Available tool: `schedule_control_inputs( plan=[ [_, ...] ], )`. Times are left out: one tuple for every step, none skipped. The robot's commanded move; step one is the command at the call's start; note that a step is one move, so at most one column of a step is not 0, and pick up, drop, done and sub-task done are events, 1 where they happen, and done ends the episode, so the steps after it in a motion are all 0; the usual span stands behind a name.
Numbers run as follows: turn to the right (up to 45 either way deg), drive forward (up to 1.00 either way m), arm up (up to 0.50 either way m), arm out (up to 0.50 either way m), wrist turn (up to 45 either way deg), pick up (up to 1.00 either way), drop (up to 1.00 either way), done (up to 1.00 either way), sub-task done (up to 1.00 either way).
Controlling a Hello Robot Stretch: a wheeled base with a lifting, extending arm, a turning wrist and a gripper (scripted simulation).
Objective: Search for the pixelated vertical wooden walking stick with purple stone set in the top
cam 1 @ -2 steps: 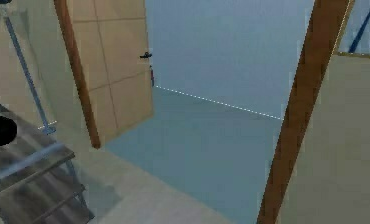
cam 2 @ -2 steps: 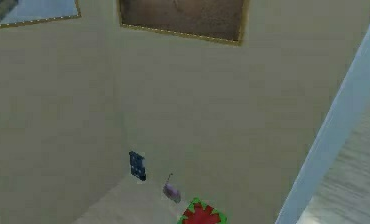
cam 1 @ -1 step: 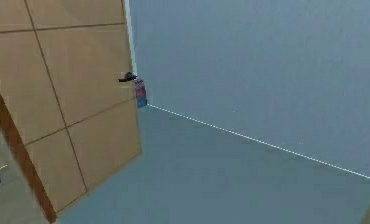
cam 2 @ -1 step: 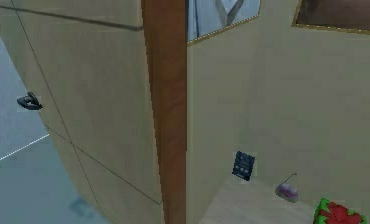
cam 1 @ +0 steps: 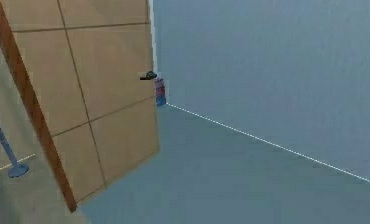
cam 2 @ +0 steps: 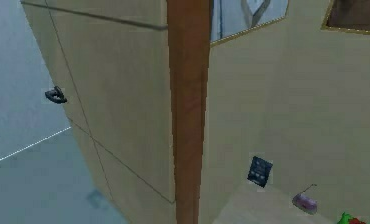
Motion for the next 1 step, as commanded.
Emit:
schedule_control_inputs(
  plan=[
    [0.0, 0.05, 0.0, 0.0, 0.0, 0.0, 0.0, 0.0, 0.0]
  ],
)
